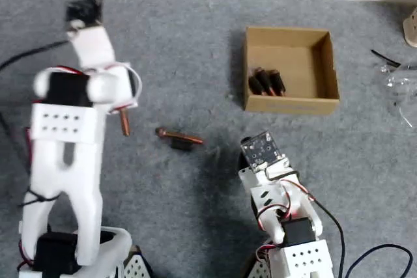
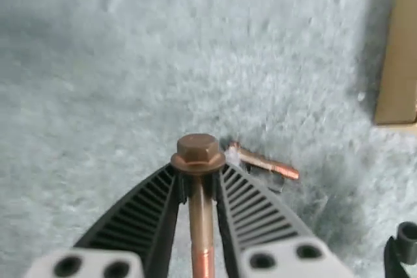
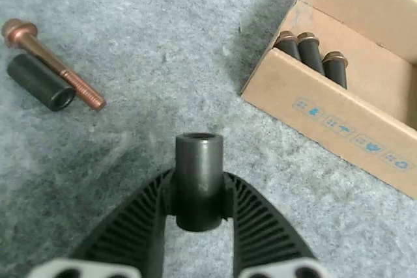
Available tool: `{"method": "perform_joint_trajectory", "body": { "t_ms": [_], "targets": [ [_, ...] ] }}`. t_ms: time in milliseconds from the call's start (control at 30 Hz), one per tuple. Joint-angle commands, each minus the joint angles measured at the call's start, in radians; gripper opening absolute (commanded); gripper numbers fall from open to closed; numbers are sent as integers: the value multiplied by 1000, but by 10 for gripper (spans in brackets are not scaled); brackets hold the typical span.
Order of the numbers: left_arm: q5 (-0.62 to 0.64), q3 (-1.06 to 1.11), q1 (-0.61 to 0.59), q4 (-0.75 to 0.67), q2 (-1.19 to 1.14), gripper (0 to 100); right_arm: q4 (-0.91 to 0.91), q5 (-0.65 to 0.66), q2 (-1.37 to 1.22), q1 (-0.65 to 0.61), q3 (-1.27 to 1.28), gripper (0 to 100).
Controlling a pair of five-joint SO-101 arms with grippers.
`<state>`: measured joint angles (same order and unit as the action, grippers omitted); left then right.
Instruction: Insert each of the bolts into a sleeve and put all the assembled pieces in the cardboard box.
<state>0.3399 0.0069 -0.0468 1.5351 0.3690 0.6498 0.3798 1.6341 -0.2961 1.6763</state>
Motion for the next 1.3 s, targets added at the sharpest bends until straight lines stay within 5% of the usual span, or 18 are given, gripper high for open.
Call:
{"method": "perform_joint_trajectory", "body": {
  "t_ms": [0, 167, 600, 933, 1267],
  "targets": [
    [-34, -298, -48, 144, 12, 7, -31, -6, 18, 15, 59, 5],
    [-32, -441, -104, 224, 47, 7, -31, -6, 18, 15, 59, 5],
    [-92, -380, -117, 224, 495, 7, -31, -6, 18, 15, 59, 5],
    [-92, 157, -113, 195, 941, 7, -28, -6, 18, 15, 59, 5],
    [-83, 863, -111, -273, 1276, 7, -28, -6, 18, 15, 59, 5]
  ]
}}
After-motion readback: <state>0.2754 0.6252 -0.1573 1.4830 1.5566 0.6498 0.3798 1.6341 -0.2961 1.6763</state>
